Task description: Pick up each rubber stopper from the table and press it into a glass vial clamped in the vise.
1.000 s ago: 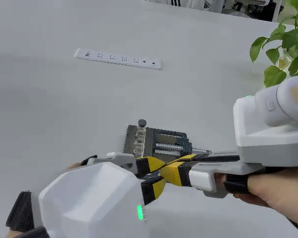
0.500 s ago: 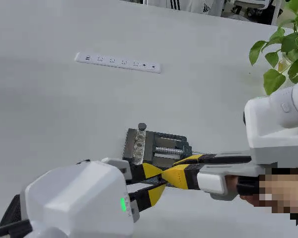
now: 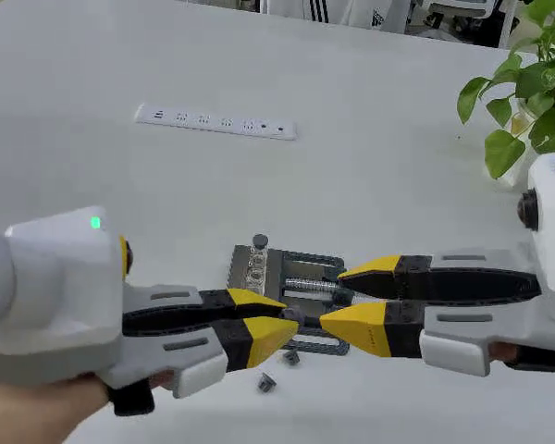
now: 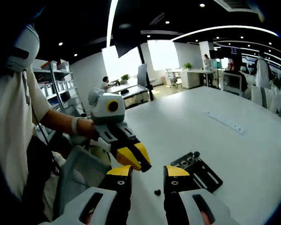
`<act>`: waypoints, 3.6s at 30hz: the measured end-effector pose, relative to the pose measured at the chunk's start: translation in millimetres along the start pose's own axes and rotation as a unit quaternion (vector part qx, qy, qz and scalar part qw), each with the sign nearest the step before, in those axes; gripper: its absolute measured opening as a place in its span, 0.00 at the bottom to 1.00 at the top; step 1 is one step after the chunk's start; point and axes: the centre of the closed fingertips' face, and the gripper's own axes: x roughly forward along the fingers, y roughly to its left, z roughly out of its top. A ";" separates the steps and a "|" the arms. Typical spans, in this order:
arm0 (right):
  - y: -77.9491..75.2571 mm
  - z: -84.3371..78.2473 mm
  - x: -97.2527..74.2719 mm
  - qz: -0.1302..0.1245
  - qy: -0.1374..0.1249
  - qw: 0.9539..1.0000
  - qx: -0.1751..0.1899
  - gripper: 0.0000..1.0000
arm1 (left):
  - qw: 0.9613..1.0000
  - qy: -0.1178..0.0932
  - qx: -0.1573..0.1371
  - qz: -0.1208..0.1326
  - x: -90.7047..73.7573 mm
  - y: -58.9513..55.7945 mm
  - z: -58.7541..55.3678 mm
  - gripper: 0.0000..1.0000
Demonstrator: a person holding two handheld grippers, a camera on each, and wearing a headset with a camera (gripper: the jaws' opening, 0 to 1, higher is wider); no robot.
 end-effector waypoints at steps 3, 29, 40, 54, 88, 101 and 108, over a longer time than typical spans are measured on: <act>7.5 5.7 0.7 0.010 -0.005 0.999 -0.035 0.26 | 0.996 -0.029 -0.071 -0.043 -0.9 -8.0 8.9 0.04; 38.8 31.1 -3.2 0.032 -0.018 0.983 -0.179 0.13 | 0.899 -0.094 -0.354 -0.242 -15.2 -51.8 29.0 0.04; 43.1 32.2 -4.0 0.045 -0.020 0.983 -0.179 0.08 | 0.885 -0.098 -0.374 -0.260 -18.6 -55.7 29.6 0.04; 52.5 39.3 -5.3 0.061 -0.031 0.983 -0.170 0.07 | 0.871 -0.104 -0.387 -0.285 -24.8 -61.6 34.0 0.04; 63.8 40.7 -6.9 0.100 -0.030 0.988 -0.111 0.05 | 0.862 -0.107 -0.388 -0.308 -30.2 -69.1 32.8 0.04; 58.3 29.3 -6.5 0.091 -0.006 0.988 -0.124 0.05 | 0.893 -0.104 -0.338 -0.277 -25.9 -65.4 25.0 0.05; 47.8 21.6 -7.2 0.078 0.017 0.989 -0.128 0.05 | 0.916 -0.090 -0.297 -0.253 -23.1 -62.2 20.1 0.19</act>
